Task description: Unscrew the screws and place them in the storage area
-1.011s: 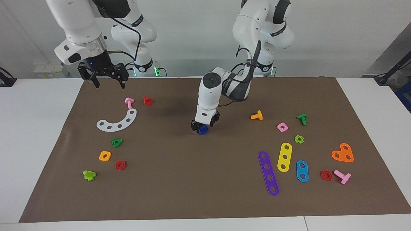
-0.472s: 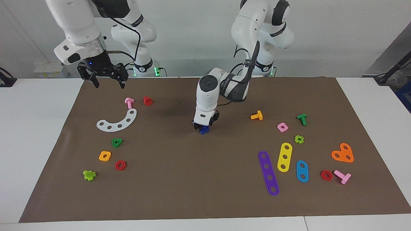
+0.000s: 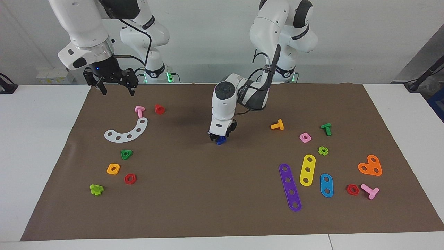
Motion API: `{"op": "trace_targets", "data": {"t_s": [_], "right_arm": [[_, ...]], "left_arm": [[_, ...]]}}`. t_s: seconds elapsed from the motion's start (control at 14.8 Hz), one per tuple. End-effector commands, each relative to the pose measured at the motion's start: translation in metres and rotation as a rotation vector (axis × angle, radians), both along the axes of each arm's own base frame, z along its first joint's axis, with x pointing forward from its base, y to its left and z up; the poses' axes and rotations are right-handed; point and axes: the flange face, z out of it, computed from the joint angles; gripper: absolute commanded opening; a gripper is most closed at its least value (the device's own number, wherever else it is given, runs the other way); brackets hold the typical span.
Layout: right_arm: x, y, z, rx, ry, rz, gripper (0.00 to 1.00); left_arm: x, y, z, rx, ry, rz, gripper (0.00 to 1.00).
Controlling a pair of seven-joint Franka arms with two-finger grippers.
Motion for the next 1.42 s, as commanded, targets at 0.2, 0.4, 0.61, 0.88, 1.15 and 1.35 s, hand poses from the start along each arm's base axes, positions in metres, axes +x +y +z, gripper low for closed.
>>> {"op": "trace_targets", "data": {"t_s": [0.2,0.4,0.61,0.88,1.15,1.35], "right_arm": [[-0.007,-0.005,0.002,0.0,0.001,0.013,1.0],[-0.007,-0.004,0.001,0.0,0.001,0.016,1.0],[-0.007,0.003,0.0,-0.001,-0.002,0.028,0.99],[-0.004,0.019,-0.015,-0.001,-0.023,0.021,0.98],[0.002,0.064,-0.044,0.007,-0.059,0.03,0.97],[0.016,0.121,-0.077,0.023,-0.078,0.019,0.97]], "left_arm": [[0.012,0.001,0.008,0.033,0.031,0.009,0.0],[0.055,0.026,0.045,-0.01,-0.001,0.077,0.0],[0.082,0.059,0.073,-0.012,0.012,0.121,0.0],[0.107,0.117,0.127,-0.051,-0.024,0.152,0.0],[0.105,0.18,0.113,-0.038,0.063,-0.06,0.0],[0.101,0.235,0.083,-0.067,0.08,-0.308,0.0]]}}
